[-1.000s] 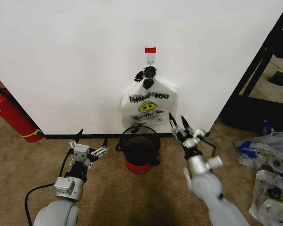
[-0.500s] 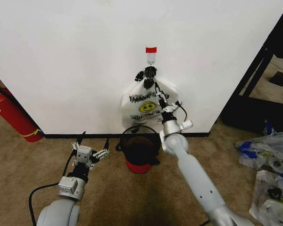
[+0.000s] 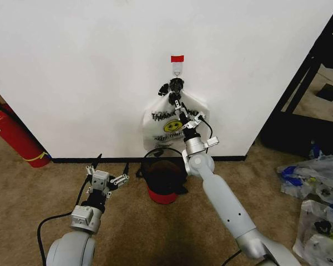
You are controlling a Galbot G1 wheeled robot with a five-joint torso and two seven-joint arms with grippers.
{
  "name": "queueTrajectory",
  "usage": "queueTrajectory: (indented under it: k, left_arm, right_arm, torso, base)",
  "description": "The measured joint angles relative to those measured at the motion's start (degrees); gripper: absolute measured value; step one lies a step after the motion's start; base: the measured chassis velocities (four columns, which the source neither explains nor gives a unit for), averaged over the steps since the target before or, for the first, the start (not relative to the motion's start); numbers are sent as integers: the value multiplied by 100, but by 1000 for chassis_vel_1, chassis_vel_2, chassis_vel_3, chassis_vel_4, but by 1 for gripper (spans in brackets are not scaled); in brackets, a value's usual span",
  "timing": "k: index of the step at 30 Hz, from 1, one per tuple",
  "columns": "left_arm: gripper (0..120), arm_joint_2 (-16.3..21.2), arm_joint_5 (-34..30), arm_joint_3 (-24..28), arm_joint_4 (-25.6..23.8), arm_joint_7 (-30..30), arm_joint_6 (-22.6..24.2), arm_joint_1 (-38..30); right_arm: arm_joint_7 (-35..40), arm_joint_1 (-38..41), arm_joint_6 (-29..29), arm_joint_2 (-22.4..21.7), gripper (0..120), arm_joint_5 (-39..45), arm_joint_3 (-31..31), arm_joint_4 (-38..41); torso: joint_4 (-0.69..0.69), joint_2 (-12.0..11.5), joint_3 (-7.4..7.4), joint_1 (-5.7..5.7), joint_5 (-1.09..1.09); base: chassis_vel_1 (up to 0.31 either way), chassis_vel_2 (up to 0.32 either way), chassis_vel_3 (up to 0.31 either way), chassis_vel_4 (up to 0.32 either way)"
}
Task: Pick up the garbage bag from the wall and place it over the trash bin.
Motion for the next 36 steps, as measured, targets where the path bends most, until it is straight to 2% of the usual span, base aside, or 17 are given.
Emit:
queueTrajectory:
  k: [2,3,5,6,12,15,21,27,29,31,32,36]
  left_arm:
    - [100,-9,7,5,6,12,-18,5]
    - [100,-15,13,6,7,25,-44,26]
    - [100,-16,15,2,7,35,-66,44]
    - [100,-16,15,2,7,35,-66,44]
    - [100,-52,8,0,1,73,-133,88]
    - [100,-65,8,1,1,93,-162,103]
    - [100,-57,10,-8,-3,117,-208,124]
    - [100,-36,20,21,54,150,-213,82]
    - [100,-36,23,26,64,151,-216,78]
    - [100,-28,27,33,94,152,-225,59]
    - [100,-22,27,35,101,152,-227,51]
    - [100,-13,33,35,114,153,-230,36]
  right_arm:
    - [-26,9,0,7,97,-5,1,-26]
    - [-59,26,-2,16,89,-16,6,-73]
    - [-81,48,-5,21,83,-35,13,-125]
    - [-81,48,-5,21,83,-35,13,-125]
    - [-115,122,-10,37,57,-67,18,-267]
    - [-122,129,-11,36,52,-80,12,-275]
    - [-185,109,-24,11,55,-208,-12,-378]
    - [-228,176,-11,16,79,-289,82,-654]
    - [-236,190,-11,13,80,-292,97,-682]
    - [-244,219,-10,8,87,-292,148,-721]
    - [-244,221,-10,8,87,-289,167,-721]
    - [-255,217,-10,6,71,-287,175,-656]
  torso:
    - [0,0,0,0,0]
    - [-1,0,0,0,0]
    - [0,0,0,0,1]
    - [0,0,0,0,1]
    - [0,0,0,-1,1]
    - [0,0,0,-1,1]
    - [0,0,0,-1,1]
    - [-1,0,0,-1,1]
    - [-1,0,0,-1,1]
    - [0,0,0,-1,1]
    - [-1,0,0,-1,1]
    - [-1,0,0,-1,1]
  base:
    - [0,0,0,0]
    - [0,0,0,0]
    - [0,0,0,0]
    - [0,0,0,0]
    - [0,0,0,0]
    - [0,0,0,0]
    - [0,0,0,0]
    - [0,0,0,0]
    - [0,0,0,0]
    - [0,0,0,0]
    - [0,0,0,0]
    - [0,0,0,0]
